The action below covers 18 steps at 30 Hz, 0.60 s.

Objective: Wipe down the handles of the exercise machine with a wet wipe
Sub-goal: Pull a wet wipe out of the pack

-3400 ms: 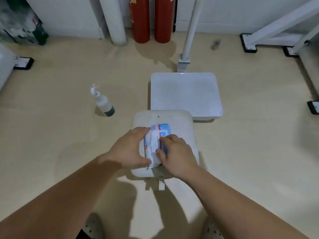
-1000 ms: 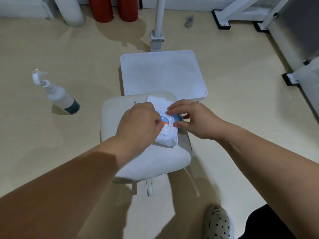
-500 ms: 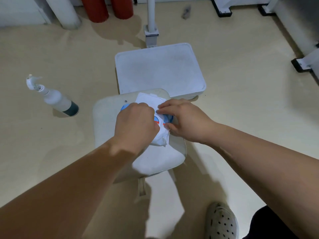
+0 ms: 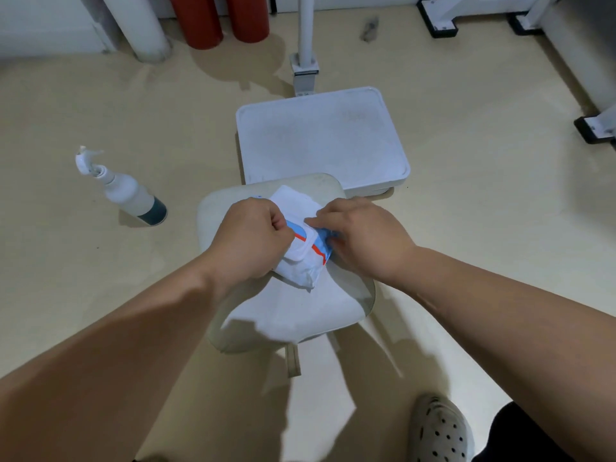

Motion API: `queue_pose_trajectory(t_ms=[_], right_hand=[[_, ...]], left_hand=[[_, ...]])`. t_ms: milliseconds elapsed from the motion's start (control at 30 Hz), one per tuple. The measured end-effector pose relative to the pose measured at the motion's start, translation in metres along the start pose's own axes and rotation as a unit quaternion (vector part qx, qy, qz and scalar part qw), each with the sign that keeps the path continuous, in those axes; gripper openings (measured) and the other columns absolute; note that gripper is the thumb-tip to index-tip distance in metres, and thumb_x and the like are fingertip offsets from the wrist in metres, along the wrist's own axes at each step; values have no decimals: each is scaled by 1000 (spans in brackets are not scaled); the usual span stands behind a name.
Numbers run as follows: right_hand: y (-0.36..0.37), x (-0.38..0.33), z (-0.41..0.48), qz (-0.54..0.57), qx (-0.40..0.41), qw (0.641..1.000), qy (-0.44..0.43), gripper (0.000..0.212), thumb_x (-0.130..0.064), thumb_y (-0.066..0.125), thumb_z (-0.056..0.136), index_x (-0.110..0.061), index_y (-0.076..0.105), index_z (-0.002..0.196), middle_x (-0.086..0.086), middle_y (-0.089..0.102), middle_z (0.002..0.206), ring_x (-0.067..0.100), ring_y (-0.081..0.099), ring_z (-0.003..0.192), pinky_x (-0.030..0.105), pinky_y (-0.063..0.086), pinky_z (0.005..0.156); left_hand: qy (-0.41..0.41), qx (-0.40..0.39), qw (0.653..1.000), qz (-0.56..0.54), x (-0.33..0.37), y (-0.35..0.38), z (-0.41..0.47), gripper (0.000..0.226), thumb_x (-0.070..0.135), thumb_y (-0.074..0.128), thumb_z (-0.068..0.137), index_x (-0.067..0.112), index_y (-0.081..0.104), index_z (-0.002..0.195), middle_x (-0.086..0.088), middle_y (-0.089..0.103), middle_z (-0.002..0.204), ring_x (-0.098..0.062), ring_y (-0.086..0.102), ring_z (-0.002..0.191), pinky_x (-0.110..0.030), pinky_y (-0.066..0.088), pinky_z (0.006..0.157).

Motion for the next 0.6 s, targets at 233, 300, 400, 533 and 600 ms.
queue_pose_trajectory(t_ms=[233, 300, 400, 533, 600], right_hand=[[-3, -7, 8, 97, 17, 988, 117, 38, -58, 77, 77, -27, 70, 97, -4, 61, 103, 23, 58, 100, 38, 51, 83], [2, -10, 6, 74, 13, 990, 123, 41, -54, 81, 76, -26, 64, 100, -1, 60, 106, 25, 55, 102, 40, 50, 84], [0, -6, 5, 70, 17, 988, 134, 41, -51, 82, 75, -26, 63, 102, -3, 59, 106, 25, 54, 103, 40, 49, 85], [0, -5, 5, 56, 10, 990, 127, 39, -51, 82, 76, -28, 64, 102, -4, 58, 105, 25, 52, 102, 39, 48, 85], [-2, -4, 6, 58, 13, 991, 122, 37, -51, 82, 76, -29, 66, 102, -5, 57, 103, 25, 52, 102, 37, 47, 83]], left_hand=[[39, -23, 999, 25, -4, 1, -2, 16, 10, 56, 88, 8, 62, 74, 0, 58, 70, -15, 50, 66, -27, 38, 56], [56, -12, 997, 60, -3, 3, -2, 18, 12, 55, 88, 14, 57, 71, -3, 61, 75, -21, 54, 73, -33, 43, 62], [80, 21, 991, 103, 1, -3, 0, 24, 13, 55, 89, 16, 47, 67, -7, 58, 78, -27, 53, 77, -36, 39, 64], [39, 86, 990, 101, -16, -37, 10, 18, 13, 61, 87, 7, 58, 70, -9, 60, 74, -29, 54, 71, -33, 36, 60], [3, 62, 996, 60, -29, -38, 11, 15, 11, 61, 87, 3, 64, 74, -5, 58, 69, -22, 50, 63, -30, 36, 55]])
Point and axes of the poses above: each hand's wrist, its own z-axis towards the middle knuckle, its own y-axis out of the palm, x = y × z, the point moved 9 cm from there along z, towards the middle knuckle
